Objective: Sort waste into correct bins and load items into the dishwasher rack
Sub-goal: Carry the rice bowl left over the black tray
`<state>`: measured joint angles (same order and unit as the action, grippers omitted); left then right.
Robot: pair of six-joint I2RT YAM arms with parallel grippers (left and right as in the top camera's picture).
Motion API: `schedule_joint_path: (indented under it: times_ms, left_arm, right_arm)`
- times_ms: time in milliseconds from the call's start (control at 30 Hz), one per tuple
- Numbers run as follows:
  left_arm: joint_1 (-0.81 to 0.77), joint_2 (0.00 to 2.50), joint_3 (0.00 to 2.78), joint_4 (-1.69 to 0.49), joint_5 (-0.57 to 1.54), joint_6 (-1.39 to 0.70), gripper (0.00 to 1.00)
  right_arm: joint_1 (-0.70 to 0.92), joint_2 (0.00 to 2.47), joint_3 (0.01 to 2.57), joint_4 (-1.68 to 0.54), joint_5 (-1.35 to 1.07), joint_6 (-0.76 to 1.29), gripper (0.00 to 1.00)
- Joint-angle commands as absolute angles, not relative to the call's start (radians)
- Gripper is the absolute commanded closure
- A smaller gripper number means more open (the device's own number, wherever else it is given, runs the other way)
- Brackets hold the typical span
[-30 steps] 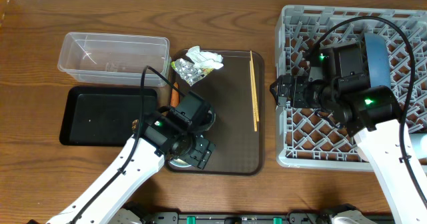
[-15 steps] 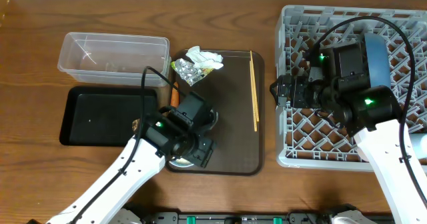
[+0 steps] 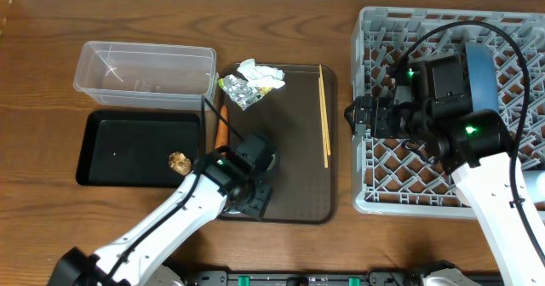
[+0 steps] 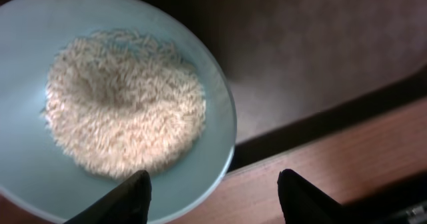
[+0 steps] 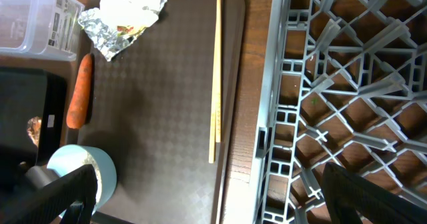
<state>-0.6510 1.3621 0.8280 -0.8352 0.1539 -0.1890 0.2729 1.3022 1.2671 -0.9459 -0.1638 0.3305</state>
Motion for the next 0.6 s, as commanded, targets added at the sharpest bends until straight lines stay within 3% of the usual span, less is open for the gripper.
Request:
schedule_joint_path:
  times_ms: [0, 200, 567]
  left_arm:
    - [-0.656, 1.408, 0.808, -0.821, 0.147, -0.203, 0.45]
    - [-0.712, 1.515, 0.808, -0.781, 0.146, -0.181, 0.53]
    - [-0.739, 1.619, 0.808, -0.738, 0.056, -0.180, 0.81]
  right_arm:
    - [0.269, 1.294, 1.275, -0.946, -0.161, 0.345, 0.01]
    - [0.269, 1.294, 1.275, -0.947, -0.161, 0.344, 0.01]
    - [0.269, 1.294, 1.275, -0.947, -0.161, 0.344, 0.01]
